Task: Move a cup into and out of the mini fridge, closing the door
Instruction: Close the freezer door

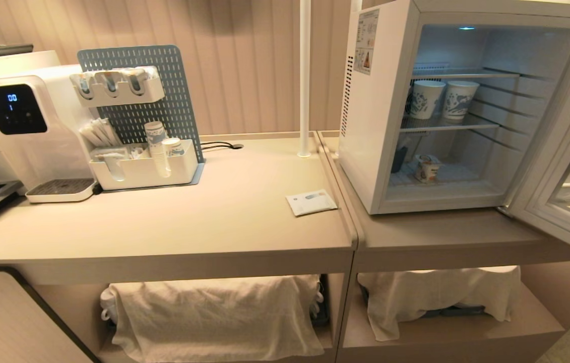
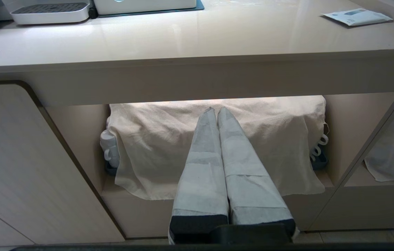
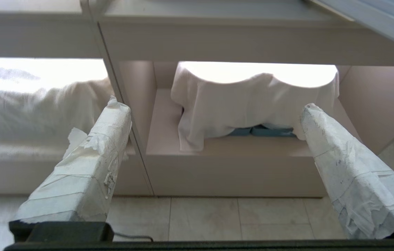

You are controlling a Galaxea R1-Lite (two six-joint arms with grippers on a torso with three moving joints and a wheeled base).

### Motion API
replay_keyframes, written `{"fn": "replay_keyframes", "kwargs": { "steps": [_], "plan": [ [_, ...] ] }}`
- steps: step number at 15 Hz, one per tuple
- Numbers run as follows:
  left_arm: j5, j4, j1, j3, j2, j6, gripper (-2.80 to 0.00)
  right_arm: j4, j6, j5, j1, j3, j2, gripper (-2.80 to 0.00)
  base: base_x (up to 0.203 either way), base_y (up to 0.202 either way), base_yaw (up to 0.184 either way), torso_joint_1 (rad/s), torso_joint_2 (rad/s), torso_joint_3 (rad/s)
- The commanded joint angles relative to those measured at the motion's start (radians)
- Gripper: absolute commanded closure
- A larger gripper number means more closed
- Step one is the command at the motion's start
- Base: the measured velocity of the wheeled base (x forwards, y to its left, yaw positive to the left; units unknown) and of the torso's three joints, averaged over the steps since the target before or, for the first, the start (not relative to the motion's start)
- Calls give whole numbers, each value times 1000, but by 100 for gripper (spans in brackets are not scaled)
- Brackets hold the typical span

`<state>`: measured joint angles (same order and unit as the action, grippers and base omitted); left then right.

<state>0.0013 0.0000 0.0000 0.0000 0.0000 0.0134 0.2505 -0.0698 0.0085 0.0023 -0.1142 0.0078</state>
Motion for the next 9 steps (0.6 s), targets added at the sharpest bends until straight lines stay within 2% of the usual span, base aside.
{"fn": "replay_keyframes", "kwargs": {
  "steps": [1, 6, 9],
  "plan": [
    [0, 0, 0, 0, 0, 0, 0, -16, 8, -1, 1, 16, -8, -280, 0, 0, 0, 0, 0, 0],
    [0, 0, 0, 0, 0, 0, 0, -182, 23, 1, 1, 89, -8, -280, 0, 0, 0, 0, 0, 0],
    [0, 0, 0, 0, 0, 0, 0, -229, 24, 2, 1, 109, -8, -280, 0, 0, 0, 0, 0, 0]
  ]
}}
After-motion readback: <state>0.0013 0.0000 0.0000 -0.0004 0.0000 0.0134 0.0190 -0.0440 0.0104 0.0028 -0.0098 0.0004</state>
